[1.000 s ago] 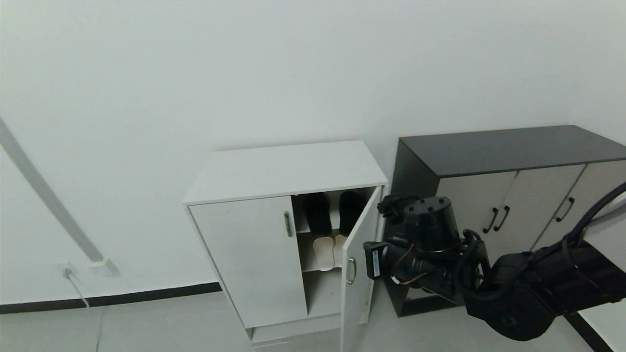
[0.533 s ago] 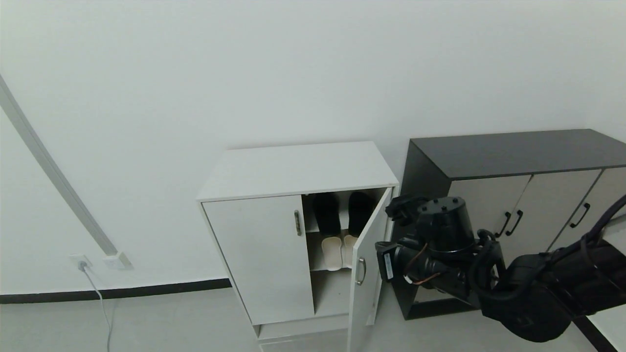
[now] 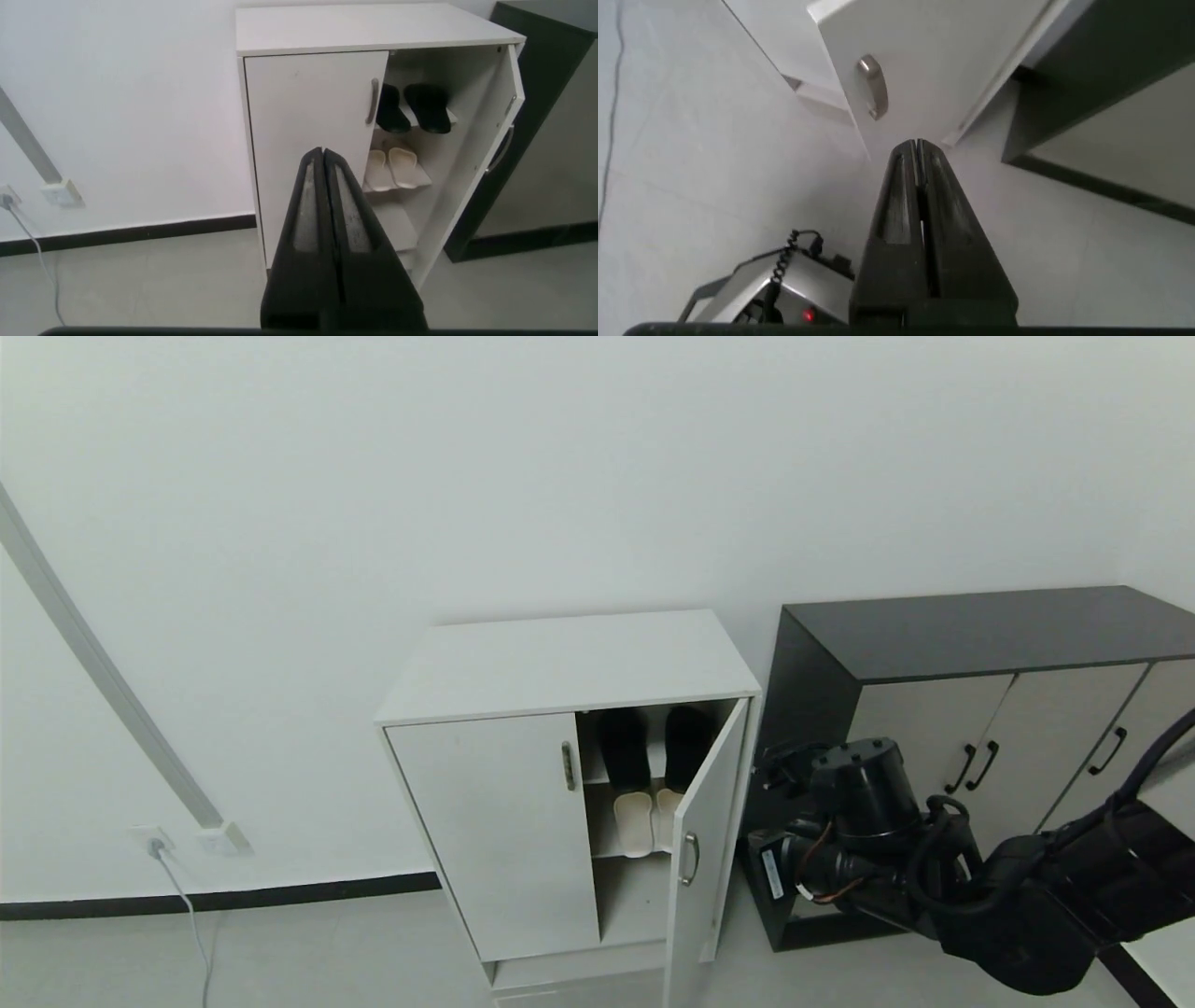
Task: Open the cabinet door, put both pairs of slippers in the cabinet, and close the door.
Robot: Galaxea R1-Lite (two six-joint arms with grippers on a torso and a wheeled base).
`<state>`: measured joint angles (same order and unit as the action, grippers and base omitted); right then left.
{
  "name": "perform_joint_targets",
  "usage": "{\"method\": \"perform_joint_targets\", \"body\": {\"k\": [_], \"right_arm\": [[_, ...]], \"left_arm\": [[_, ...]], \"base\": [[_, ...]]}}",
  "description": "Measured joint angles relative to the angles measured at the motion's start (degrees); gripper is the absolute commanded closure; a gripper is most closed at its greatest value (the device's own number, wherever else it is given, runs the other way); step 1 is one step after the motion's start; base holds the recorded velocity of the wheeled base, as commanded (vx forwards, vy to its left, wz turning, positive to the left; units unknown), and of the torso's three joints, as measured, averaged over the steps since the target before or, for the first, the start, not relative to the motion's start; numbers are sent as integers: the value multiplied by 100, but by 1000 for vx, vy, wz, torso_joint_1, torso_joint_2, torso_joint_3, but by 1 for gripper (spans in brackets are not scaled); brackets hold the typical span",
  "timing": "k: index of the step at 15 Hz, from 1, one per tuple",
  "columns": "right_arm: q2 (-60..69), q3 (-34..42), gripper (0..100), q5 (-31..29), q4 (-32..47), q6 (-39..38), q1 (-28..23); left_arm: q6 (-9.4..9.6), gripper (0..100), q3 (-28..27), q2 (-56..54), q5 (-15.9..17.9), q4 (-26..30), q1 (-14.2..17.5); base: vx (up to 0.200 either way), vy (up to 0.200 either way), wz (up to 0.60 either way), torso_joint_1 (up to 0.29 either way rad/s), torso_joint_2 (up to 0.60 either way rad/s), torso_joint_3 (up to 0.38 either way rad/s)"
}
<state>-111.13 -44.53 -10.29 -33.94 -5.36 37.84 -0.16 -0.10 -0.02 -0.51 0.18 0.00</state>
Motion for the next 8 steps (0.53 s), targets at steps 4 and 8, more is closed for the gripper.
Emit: {"method": "perform_joint_targets", "body": {"k": [4,8], "right_arm": [[-107,74,100,2,-7,11,16],[-160,88,100,9,-60,0,22]], "left_arm": [[0,100,2,0,0,0,2],[-6,100,2,0,-2,0,0]], "base": [[200,0,0,11,2,-1],[0,0,0,0,0,0]]}}
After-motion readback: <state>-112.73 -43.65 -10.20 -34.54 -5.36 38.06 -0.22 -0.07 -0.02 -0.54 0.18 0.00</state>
